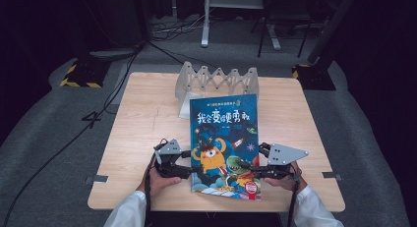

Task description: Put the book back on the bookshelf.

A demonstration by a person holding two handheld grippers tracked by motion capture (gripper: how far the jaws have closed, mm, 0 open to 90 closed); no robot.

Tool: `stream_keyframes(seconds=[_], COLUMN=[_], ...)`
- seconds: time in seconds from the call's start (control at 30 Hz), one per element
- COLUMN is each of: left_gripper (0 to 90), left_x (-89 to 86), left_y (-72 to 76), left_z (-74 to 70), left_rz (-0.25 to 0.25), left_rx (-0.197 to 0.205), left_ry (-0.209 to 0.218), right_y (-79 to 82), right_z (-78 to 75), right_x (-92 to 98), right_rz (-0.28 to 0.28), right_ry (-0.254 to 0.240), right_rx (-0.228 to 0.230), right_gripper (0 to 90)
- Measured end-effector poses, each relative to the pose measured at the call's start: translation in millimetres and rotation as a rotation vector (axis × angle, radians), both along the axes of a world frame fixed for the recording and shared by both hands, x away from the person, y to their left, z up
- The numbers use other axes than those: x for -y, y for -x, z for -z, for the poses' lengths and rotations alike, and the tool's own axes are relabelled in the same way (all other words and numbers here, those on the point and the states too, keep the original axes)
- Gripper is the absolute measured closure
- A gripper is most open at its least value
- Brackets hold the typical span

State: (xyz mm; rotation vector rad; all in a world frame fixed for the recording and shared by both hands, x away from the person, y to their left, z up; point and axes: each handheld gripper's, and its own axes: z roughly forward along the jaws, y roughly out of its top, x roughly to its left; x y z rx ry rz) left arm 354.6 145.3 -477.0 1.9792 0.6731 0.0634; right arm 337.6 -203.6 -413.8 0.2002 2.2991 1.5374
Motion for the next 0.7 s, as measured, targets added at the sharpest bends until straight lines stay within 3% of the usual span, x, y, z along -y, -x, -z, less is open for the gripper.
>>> stream_keyframes(seconds=[0.17, 0.23, 0.3, 0.4, 0.47, 0.53, 0.6, 0.63, 0.7], left_gripper=[50.6, 58.0, 59.5, 49.2, 40.1, 36.7, 27.8, 27.5, 30.5], left_x=[-9.0, -10.2, -9.8, -6.4, -1.8, 2.2, 7.3, 7.3, 4.5], left_y=[1.2, 1.3, 1.1, -0.7, -5.3, -7.4, -12.6, -12.6, -18.0], left_z=[-2.8, -3.4, -3.6, -6.1, -9.4, -10.8, -12.6, -12.6, -12.5], left_rz=[-0.041, -0.056, -0.048, -0.002, 0.033, 0.045, 0.062, 0.062, 0.076], left_rx=[0.033, 0.050, 0.055, 0.055, 0.023, 0.021, 0.001, 0.001, -0.020], left_ry=[0.047, 0.048, 0.047, 0.081, 0.100, 0.104, 0.123, 0.123, 0.174], right_y=[3.4, 3.5, 4.0, 10.2, 13.2, 15.3, 18.1, 18.2, 17.3], right_z=[-3.4, -5.9, -7.5, -10.3, -10.3, -10.4, -10.7, -10.6, -9.9], right_x=[1.9, 2.5, 3.2, 4.4, 3.8, 3.0, 1.7, 1.9, 3.0], right_rz=[-0.015, -0.020, -0.023, -0.027, -0.035, -0.040, -0.042, -0.042, -0.047], right_ry=[0.011, 0.021, 0.026, 0.029, 0.019, 0.016, 0.015, 0.015, 0.012], right_rx=[0.029, 0.031, 0.032, 0.032, 0.032, 0.034, 0.041, 0.041, 0.034], right_gripper=[54.5, 55.5, 56.0, 57.7, 58.7, 58.9, 59.1, 59.1, 59.6])
